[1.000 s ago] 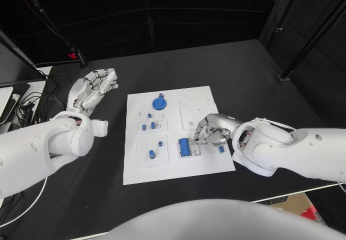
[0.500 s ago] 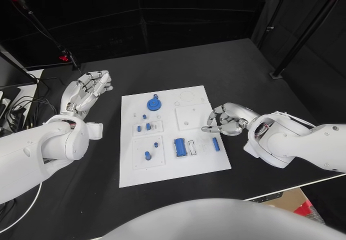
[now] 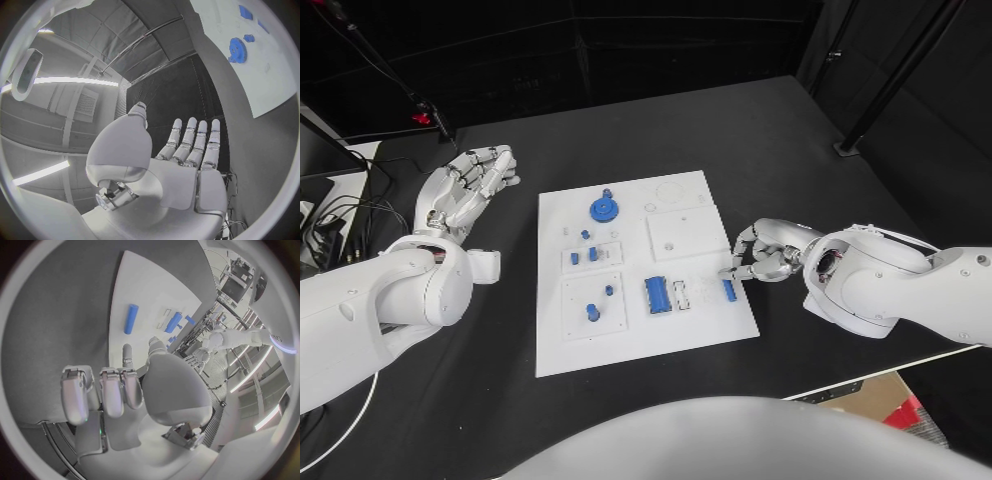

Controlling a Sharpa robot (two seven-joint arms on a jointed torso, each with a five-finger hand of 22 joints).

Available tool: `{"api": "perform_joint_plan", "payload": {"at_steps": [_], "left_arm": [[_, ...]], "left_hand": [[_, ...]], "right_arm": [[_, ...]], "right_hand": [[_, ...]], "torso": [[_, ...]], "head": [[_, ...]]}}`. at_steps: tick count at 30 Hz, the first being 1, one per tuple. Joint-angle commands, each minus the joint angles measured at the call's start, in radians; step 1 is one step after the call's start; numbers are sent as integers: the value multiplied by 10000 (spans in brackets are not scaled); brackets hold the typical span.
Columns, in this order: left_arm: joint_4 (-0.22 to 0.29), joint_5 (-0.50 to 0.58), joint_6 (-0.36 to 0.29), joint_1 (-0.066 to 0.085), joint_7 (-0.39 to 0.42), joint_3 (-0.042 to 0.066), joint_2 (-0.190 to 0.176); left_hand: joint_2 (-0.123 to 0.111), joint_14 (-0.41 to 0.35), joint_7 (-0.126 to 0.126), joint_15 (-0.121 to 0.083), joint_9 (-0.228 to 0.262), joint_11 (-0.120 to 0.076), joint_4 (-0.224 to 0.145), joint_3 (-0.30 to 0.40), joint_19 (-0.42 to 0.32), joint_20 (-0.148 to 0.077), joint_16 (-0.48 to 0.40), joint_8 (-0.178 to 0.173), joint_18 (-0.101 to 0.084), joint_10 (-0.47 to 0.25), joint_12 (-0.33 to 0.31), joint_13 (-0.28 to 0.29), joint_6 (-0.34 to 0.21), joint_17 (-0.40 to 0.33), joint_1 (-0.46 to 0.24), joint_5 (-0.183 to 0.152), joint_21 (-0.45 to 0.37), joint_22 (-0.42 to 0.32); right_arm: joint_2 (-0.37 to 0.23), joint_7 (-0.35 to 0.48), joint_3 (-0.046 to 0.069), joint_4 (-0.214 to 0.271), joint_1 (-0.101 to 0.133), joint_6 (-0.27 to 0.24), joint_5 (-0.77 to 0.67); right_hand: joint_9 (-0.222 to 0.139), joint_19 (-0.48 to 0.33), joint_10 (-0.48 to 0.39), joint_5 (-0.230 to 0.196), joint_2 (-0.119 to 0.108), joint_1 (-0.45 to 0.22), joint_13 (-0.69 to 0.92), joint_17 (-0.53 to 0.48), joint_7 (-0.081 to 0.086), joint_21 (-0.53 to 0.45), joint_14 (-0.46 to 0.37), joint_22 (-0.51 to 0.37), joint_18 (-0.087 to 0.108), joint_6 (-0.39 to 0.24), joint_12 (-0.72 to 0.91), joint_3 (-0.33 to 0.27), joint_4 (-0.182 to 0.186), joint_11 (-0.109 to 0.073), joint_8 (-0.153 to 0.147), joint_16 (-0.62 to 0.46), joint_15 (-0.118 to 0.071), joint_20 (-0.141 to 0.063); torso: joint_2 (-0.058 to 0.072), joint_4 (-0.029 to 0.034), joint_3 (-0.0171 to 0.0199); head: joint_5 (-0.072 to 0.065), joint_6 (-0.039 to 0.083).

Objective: Assemble the parts on the task board

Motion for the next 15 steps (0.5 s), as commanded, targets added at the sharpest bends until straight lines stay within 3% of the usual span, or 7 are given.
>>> {"api": "perform_joint_plan", "payload": {"at_steps": [1, 15], "left_arm": [[16, 3, 62, 11, 998, 9, -18], [25, 3, 72, 5, 993, 9, -28]], "left_hand": [[99, -47, 1502, 7, -9, -6, -9, 28, -42, -4, 9, 52, -157, -93, 32, -10, -86, -10, -1, 42, -55, -1], [112, -44, 1501, 7, -16, -7, -9, 22, -45, -4, 26, 64, -157, -88, 53, -17, -91, -27, 5, 52, -53, -7]], "right_arm": [[23, -891, -3, 44, 1, 939, -531], [272, -1517, -5, -44, -9, 1798, -660]], "right_hand": [[21, 1059, 1023, -63, -14, -101, 2632, 2634, -33, 33, 1040, 2634, -74, 58, 26, 34, 0, -49, 84, 25, -9, 6], [47, 1059, 1023, -143, 58, -87, 2632, 2634, -66, 33, 1040, 2634, -74, 73, 26, 82, -4, -79, 221, 25, -35, -17]], "torso": [[1, 6, -15], [0, 8, -4]], "head": [[-19, 1], [-35, 1]]}}
